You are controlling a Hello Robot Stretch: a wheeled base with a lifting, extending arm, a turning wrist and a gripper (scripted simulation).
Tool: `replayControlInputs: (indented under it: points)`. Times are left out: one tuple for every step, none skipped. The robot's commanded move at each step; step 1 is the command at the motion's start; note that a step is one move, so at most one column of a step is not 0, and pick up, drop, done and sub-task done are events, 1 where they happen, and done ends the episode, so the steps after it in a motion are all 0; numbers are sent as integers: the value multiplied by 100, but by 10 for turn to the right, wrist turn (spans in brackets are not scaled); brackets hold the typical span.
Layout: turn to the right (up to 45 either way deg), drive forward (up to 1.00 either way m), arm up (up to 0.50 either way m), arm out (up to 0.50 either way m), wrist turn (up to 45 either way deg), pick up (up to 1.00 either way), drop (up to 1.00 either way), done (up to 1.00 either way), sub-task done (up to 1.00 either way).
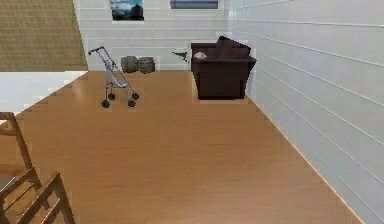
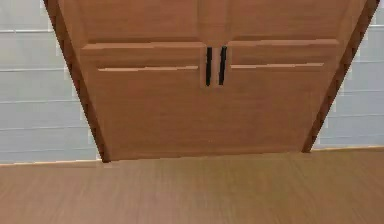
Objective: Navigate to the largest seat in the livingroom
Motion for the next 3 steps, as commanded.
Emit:
replayControlInputs:
  points:
    - [0, 100, 0, 0, 0, 0, 0, 0, 0]
    - [0, 100, 0, 0, 0, 0, 0, 0, 0]
    - [-60, 0, 0, 0, 0, 0, 0, 0, 0]
